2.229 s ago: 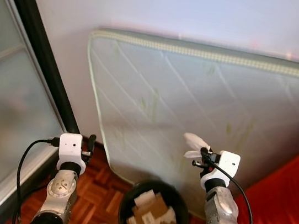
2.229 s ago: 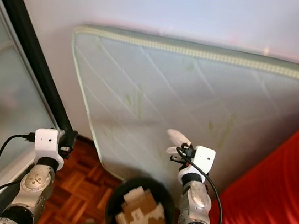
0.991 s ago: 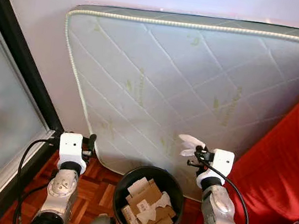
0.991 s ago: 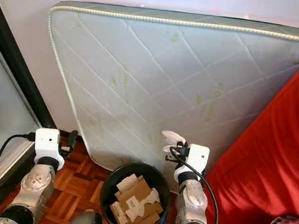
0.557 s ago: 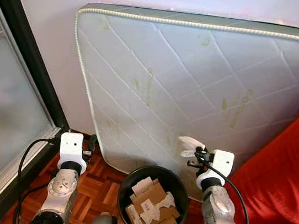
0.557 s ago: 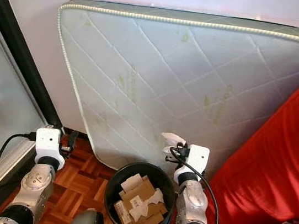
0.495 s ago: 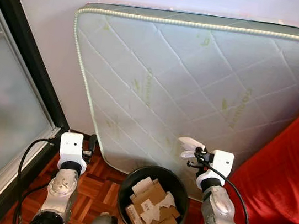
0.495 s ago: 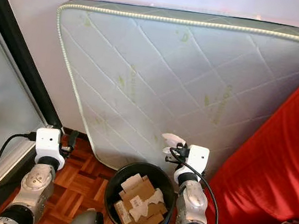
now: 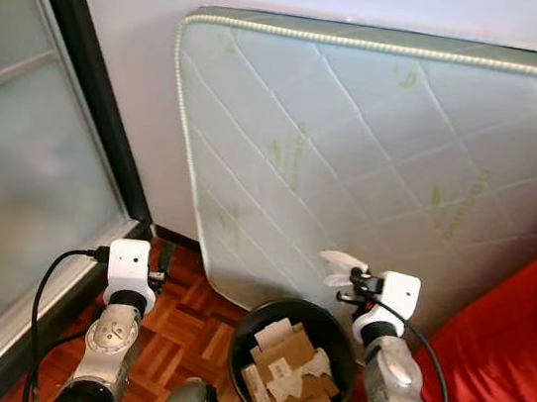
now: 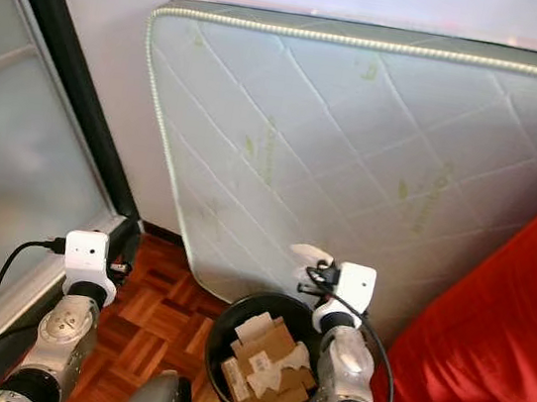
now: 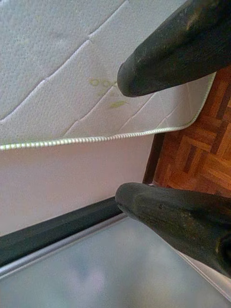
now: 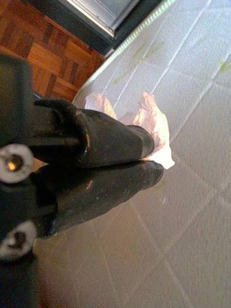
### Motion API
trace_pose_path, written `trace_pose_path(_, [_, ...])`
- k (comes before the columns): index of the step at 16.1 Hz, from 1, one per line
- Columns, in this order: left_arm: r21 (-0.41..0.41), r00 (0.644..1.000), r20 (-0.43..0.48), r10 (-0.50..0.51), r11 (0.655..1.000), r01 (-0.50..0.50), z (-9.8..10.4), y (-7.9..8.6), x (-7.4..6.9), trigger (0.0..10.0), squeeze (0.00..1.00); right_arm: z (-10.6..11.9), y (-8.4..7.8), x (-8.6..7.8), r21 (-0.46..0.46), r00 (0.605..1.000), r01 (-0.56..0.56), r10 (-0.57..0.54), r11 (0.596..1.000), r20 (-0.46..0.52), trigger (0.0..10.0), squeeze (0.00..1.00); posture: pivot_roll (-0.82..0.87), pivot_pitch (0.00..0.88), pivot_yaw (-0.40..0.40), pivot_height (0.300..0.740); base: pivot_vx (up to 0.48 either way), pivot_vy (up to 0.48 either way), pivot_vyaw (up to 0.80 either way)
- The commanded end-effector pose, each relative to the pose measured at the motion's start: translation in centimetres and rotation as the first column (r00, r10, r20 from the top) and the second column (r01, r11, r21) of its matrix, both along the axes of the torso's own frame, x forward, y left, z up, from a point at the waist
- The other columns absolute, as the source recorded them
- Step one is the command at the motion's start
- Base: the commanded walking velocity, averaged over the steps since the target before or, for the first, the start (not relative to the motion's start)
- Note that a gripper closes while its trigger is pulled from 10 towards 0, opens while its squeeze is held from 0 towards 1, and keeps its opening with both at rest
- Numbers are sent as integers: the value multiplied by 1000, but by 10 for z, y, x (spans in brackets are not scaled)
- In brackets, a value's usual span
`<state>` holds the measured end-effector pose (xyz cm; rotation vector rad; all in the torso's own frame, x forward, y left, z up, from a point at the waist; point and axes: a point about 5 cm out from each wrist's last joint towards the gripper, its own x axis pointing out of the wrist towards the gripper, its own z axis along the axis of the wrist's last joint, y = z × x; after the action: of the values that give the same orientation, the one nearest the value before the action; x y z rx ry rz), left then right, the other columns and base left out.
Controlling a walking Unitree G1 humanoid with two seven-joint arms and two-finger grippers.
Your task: Clean up the room
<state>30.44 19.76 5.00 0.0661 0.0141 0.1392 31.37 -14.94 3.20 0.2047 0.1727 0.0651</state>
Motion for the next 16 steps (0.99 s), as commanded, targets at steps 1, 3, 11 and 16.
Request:
trace_pose_path(1, [-7,1000,0,18,1000,-18,1,4,0,10000,0,-1,3,0,13,1000,-6,7,1000,-11,10000,0,-61,27,79,623,0,0,0])
trace_pose_path(3, [-7,1000,1,18,1000,-18,1,4,1,10000,0,-2,3,0,-2,1000,-11,11,1000,-17,10000,0,-59,29,79,623,0,0,0])
trace_pose_path(11, [-4,1000,-9,18,1000,-18,0,6,0,10000,0,-5,4,-1,1,999,-12,12,1000,-43,10000,0,-57,42,83,601,0,0,0])
trace_pose_path(16, [21,1000,-3,10,1000,-10,0,8,-2,10000,0,-6,7,1,-21,996,-38,36,999,-85,10000,0,-60,84,81,601,0,0,0])
